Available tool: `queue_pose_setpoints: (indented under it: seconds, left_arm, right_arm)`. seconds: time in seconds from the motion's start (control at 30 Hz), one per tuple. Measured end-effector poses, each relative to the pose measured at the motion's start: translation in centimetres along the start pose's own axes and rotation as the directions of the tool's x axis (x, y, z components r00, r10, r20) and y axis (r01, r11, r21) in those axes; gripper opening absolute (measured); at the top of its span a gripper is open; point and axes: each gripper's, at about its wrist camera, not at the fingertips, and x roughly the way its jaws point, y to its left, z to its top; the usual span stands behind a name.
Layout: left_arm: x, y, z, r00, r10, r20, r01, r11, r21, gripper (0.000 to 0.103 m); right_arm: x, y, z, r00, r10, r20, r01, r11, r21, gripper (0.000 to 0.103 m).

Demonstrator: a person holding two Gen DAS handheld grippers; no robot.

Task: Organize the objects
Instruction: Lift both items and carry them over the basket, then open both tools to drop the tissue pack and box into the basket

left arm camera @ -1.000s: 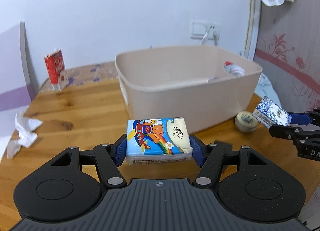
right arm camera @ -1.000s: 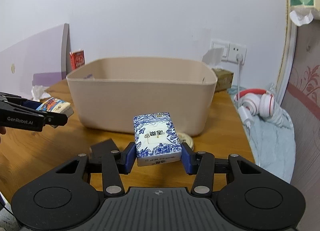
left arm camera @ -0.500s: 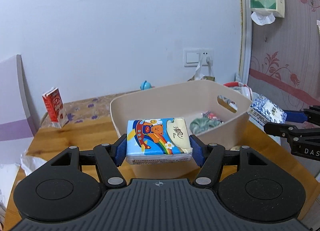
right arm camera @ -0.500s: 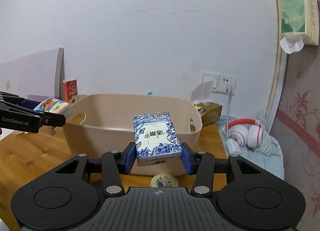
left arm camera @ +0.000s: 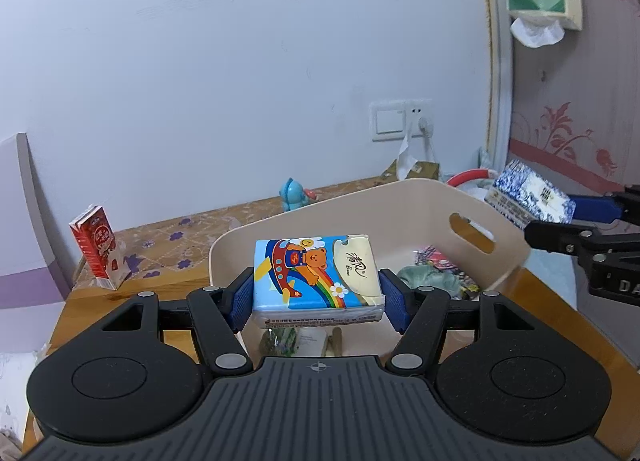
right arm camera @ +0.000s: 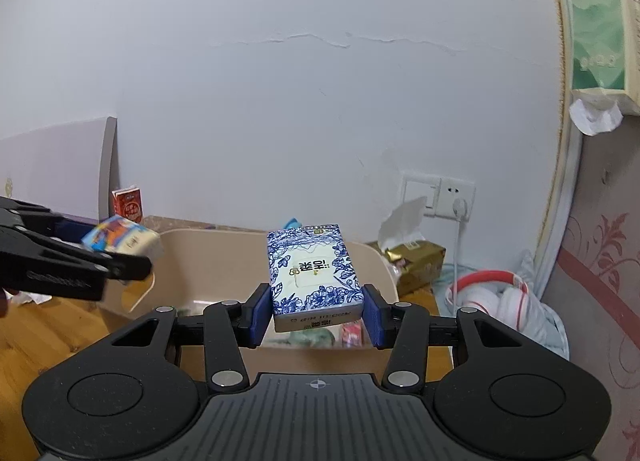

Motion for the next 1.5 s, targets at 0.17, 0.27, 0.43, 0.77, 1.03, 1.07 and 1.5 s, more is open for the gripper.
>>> queue_pose_setpoints:
  seconds: [0.17,0.27,0.43,0.77,1.03,1.07,1.5]
  left_arm:
    - [3.3,0.3,0.4,0.998,-0.011,-0.064,0.01,1.0,-0.017,0.065]
    - [5.3,0.3,0.4,0.995,-0.006,-0.104,0.004,1.0,-0.014,0.065]
    - [7.9,0.3,0.0,0.984,-0.015,-0.176,0.012,1.0,-0.021,0.065]
    - [10.8,0.1,-0.6,0.962,0.0,-0.275,0.005,1.0,0.02,0.066]
    - [11.2,-0.4,-0.1,0.951,0.006,-0.309,0.012,0.998,0.054,0.066]
    - [11.3,-0.6,-0.1,0.948,0.004,-0.317,0.018,0.998,0.065,0.066]
    - [10.7,-1.3,0.2,0.958,0.042,-0.284,-0.022,0.997,0.073,0.081]
  right_arm:
    - [2.0,0.2,0.6,1.0,-0.004,-0.024,0.004,1.0,-0.016,0.045]
    - [3.7,0.2,0.4,0.998,-0.015,-0.054,0.013,0.999,-0.035,0.045]
    - [6.2,-0.3,0.0,0.994,-0.033,-0.102,0.029,0.999,-0.033,0.045]
    - [9.7,0.5,-0.6,0.98,-0.039,-0.195,0.017,0.994,-0.112,0.045]
    - [11.1,1.1,-0.4,0.967,-0.028,-0.254,-0.008,0.99,-0.139,0.045]
    - [11.3,1.1,-0.4,0.964,-0.027,-0.263,-0.01,0.99,-0.138,0.045]
    - [10.6,0.9,0.0,0.961,-0.05,-0.273,0.012,0.99,-0.138,0.072]
